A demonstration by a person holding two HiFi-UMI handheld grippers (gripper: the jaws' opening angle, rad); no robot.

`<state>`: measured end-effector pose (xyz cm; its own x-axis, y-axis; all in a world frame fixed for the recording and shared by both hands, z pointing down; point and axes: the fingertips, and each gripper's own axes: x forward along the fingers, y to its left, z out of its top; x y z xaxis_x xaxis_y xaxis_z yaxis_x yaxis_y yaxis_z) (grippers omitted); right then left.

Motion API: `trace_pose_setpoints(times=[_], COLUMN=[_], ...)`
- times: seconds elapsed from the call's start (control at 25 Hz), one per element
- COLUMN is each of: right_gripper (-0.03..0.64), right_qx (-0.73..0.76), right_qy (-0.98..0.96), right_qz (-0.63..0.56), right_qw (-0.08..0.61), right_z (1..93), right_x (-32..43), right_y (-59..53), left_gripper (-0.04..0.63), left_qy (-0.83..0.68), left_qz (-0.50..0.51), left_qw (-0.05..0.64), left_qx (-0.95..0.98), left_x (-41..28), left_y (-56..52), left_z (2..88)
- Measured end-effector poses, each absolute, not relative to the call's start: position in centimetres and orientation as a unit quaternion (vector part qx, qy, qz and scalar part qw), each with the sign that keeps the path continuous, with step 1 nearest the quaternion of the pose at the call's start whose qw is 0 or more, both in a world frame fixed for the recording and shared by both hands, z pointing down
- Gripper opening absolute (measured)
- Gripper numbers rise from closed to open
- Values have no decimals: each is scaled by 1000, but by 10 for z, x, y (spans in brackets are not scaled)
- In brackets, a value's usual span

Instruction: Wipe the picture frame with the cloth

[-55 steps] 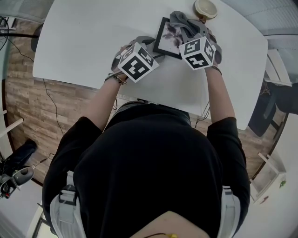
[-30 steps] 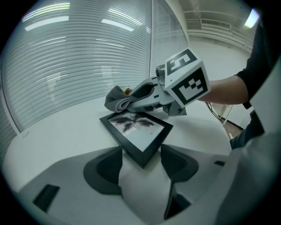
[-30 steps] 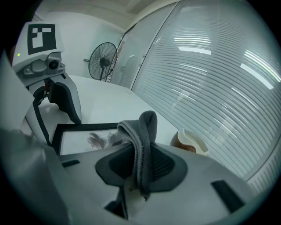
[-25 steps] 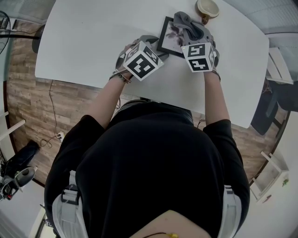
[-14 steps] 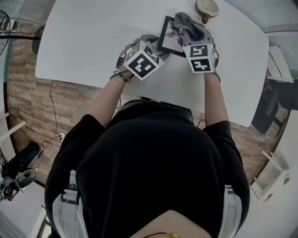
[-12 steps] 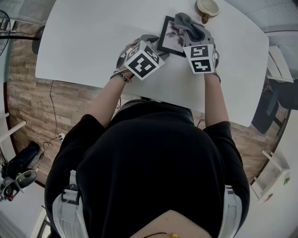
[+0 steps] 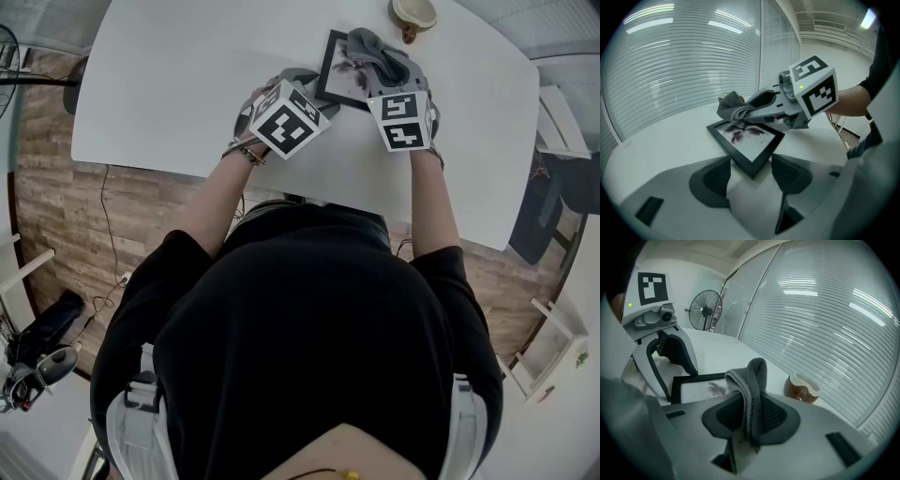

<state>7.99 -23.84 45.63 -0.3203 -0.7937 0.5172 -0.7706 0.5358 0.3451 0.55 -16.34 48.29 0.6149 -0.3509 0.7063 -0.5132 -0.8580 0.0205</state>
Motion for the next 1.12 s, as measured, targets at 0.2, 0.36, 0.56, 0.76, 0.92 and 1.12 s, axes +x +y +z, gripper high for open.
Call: trace_pose_setpoints(times=[0.2,0.36,0.56,0.76,0.92,1.12], right_gripper=[97,97,97,97,97,97], right_qx=[486,486,486,485,484,483], right_qy=[-812,-811,-812,-811,-813,-814], right_qz=[-16,-11,-11,-5,-2,1], right_qw=[324,326,323,327,325,323], right_z=[456,456,456,455,455,456], right_x=[81,83,81,78,81,79], right_y=[-232,-229,-226,-221,-216,-211], left_gripper=[287,287,287,287,287,287], left_qy=[-243,-243,-242,-242,-242,-242], left_qz=[366,366,366,366,366,366], left_qw=[110,110,111,111,110,110], left_qx=[892,892,892,892,892,892], left_x=[7,9,8,5,9,8], left_y=[-162,-162,-163,-163,-163,-163], left_z=[482,482,483,483,483,484])
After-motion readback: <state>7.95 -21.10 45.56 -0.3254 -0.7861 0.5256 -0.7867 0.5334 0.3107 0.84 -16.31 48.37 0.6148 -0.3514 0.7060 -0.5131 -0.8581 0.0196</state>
